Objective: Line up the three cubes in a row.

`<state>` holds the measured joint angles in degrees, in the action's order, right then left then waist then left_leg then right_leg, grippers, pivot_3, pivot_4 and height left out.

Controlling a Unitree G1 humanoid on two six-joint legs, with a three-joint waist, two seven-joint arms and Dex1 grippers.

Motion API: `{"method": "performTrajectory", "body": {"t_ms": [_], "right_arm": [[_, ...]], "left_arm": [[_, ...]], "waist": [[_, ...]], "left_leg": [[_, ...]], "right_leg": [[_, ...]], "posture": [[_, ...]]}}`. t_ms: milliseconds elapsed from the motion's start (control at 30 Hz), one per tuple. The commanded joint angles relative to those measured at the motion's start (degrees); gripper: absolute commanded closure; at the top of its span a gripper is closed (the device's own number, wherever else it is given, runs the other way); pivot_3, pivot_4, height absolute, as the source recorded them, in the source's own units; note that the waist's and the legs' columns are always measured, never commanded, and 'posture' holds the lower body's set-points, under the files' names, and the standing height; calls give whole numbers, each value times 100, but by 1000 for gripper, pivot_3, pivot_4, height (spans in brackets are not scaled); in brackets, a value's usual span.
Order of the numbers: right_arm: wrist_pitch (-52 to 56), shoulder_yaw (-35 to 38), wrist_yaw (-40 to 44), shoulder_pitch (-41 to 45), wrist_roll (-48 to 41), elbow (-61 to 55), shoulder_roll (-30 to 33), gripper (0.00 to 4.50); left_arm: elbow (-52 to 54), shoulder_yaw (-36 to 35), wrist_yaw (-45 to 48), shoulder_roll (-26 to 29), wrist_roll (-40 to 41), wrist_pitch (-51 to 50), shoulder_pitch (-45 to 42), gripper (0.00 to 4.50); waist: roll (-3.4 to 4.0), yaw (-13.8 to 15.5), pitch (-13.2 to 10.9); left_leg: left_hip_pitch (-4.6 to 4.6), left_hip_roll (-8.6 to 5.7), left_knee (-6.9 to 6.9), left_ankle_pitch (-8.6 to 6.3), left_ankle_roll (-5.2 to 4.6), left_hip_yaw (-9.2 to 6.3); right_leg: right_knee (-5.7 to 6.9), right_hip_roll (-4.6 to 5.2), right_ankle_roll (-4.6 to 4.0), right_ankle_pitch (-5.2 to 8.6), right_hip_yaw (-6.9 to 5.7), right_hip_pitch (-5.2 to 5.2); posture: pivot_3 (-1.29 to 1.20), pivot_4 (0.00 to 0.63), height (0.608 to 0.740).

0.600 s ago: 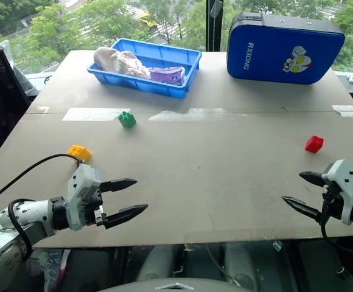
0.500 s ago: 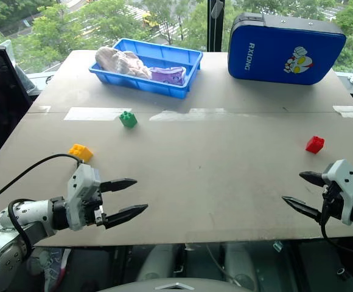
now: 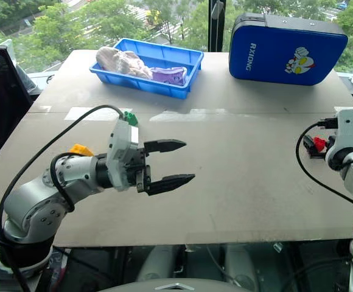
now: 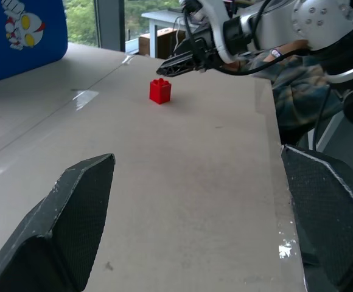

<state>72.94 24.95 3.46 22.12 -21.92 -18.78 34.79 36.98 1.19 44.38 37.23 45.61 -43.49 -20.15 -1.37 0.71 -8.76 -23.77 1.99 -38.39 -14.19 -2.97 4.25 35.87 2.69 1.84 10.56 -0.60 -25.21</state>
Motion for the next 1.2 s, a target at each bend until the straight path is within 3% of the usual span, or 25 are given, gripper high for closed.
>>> {"method": "performTrajectory", "body": {"t_ms": [33, 633, 733, 900, 1033, 1200], "right_arm": [[397, 130, -287, 495, 265, 555, -24, 3], [-731, -700, 150, 2015, 923, 3767, 121, 3], [-713, -832, 247, 2123, 1000, 4022, 185, 771], [-781, -1040, 484, 2211, 1062, 4185, 257, 2984], [-1030, -1304, 1121, 2105, 935, 3801, 371, 3161], [-2453, -2213, 4298, 1204, -81, 1760, 832, 3161]], "left_arm": [[-103, 223, 153, -31, -209, 220, -174, 42], [-318, 452, 332, -495, -475, 759, 3, 42], [-315, 470, 339, -521, -540, 824, 73, 0], [-339, 467, 345, -538, -724, 1076, 372, 0], [-207, 275, 297, -421, -694, 1096, 714, 0], [117, -28, 177, -255, -883, 1391, 1569, 0]], "waist": [[0, -14, 0], [2, -134, -1], [2, -146, -1], [3, -154, -2], [5, -151, -3], [13, -160, -8]], "left_leg": [[0, 0, 0, 0, 0, 1], [-1, 0, 1, 0, -2, 1], [0, 1, 1, 0, -2, 2], [0, 3, 2, 0, -2, 5], [0, 6, 2, 0, -2, 3], [1, 18, 8, 0, -2, 2]], "right_leg": [[0, 0, 0, 0, 1, -1], [-1, -4, 3, -1, 10, -1], [0, -5, 3, -1, 11, -1], [-1, -5, 3, -1, 14, -2], [0, -5, 3, -1, 12, -2], [-2, -9, 28, -9, 12, -6]], "posture": [[0, 150, 740], [0, 150, 740], [0, 150, 740], [0, 150, 740], [0, 150, 740], [0, 150, 740]]}}
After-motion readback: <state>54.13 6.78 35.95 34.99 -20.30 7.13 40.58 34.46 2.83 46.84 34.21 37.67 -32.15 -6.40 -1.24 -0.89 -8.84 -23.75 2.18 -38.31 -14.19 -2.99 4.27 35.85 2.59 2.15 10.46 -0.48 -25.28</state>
